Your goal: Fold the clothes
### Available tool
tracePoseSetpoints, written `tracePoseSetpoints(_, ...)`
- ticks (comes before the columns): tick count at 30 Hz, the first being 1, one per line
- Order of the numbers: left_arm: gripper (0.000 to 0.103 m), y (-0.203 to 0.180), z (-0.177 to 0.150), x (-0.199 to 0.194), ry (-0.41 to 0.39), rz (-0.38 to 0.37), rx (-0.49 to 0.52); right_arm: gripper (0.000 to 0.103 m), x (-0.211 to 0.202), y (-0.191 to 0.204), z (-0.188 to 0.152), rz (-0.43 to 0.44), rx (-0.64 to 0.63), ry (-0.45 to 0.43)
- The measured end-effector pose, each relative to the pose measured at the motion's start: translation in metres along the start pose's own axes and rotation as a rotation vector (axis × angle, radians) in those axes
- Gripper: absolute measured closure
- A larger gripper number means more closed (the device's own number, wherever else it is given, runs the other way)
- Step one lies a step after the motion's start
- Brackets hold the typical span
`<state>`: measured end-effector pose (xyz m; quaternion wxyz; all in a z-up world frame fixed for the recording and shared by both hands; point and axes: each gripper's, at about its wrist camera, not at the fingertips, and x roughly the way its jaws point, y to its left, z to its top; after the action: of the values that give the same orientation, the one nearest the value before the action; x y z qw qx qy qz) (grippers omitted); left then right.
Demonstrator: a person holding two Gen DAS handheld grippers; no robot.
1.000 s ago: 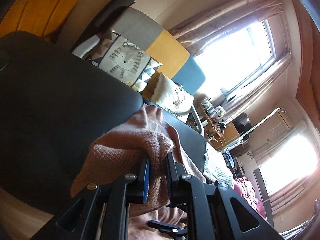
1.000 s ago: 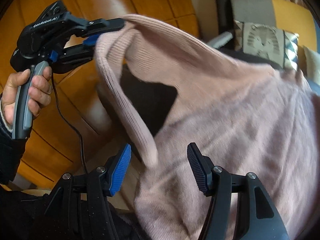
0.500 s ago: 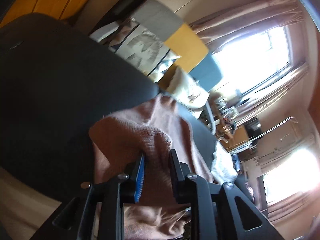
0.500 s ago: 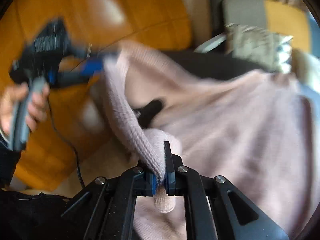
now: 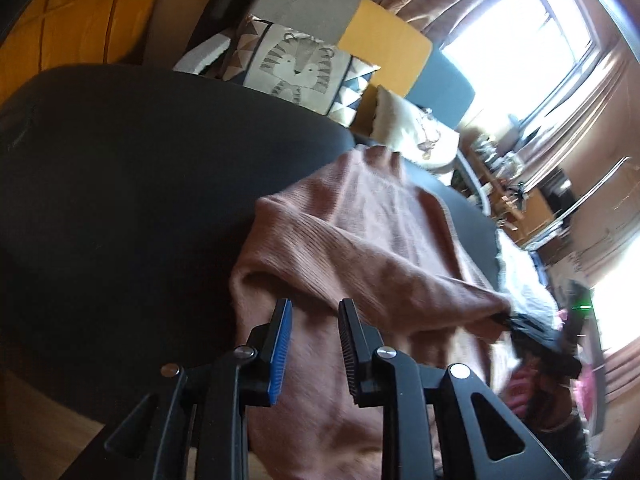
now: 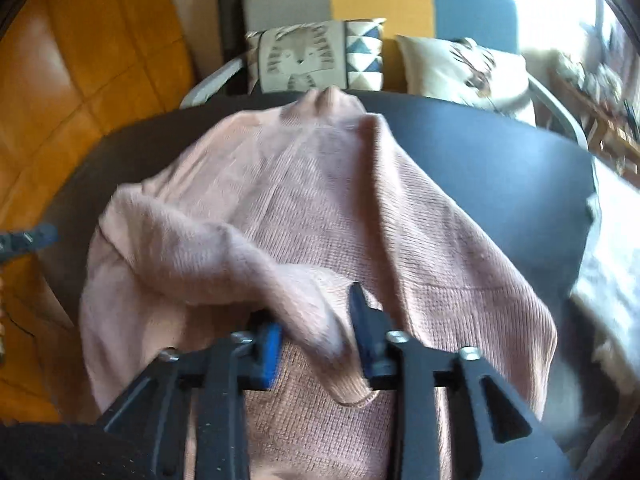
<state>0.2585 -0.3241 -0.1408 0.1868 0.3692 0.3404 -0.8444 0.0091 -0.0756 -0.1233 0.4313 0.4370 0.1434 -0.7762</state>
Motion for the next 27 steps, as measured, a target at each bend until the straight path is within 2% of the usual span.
tracePoseSetpoints(1,0.080,0.001,0.003,0.004,-0.010,0.025,0.021,0.053,-0.005,-0.002,0.001,0.004,0.019,-0.017)
tracePoseSetpoints(5,0.080,-0.001,0.006,0.023,-0.036,0.147,0.165,0.052,-0.029,0.000,0.024,0.039,0.040,-0.122)
tracePoseSetpoints(8,0.080,-0.001,0.001,0.037,-0.025,0.192,0.271,0.051,-0.037,0.017,0.052,0.121,0.033,-0.208)
tracePoseSetpoints(9,0.080,0.000,-0.002,0.042,-0.019,0.201,0.297,0.047,-0.033,0.025,0.062,0.154,0.023,-0.212)
tracePoseSetpoints(10,0.080,0.000,-0.004,0.046,-0.012,0.211,0.321,0.039,-0.027,0.033,0.072,0.192,0.009,-0.208)
tracePoseSetpoints(13,0.080,0.002,-0.008,0.056,-0.009,0.212,0.359,0.038,0.028,0.070,0.101,0.338,-0.047,-0.088)
tracePoseSetpoints(18,0.079,0.007,-0.011,0.058,-0.051,0.238,0.396,0.038,0.135,0.109,0.117,0.415,-0.014,0.133)
tracePoseSetpoints(21,0.079,0.011,-0.013,0.060,-0.066,0.260,0.421,0.041,0.176,0.124,0.122,0.444,0.008,0.217)
tracePoseSetpoints(22,0.079,0.011,-0.014,0.061,-0.073,0.269,0.437,0.046,0.183,0.130,0.122,0.442,-0.007,0.230)
tracePoseSetpoints(24,0.079,0.010,-0.015,0.065,-0.080,0.280,0.464,0.069,0.190,0.144,0.120,0.448,-0.053,0.253)
tracePoseSetpoints(25,0.079,0.010,-0.016,0.068,-0.082,0.290,0.473,0.091,0.192,0.151,0.120,0.448,-0.087,0.262)
tracePoseSetpoints(26,0.079,0.010,-0.016,0.072,-0.081,0.297,0.477,0.096,0.193,0.158,0.120,0.448,-0.123,0.266)
tracePoseSetpoints(27,0.079,0.012,-0.016,0.075,-0.077,0.297,0.473,0.096,0.190,0.165,0.119,0.444,-0.164,0.252)
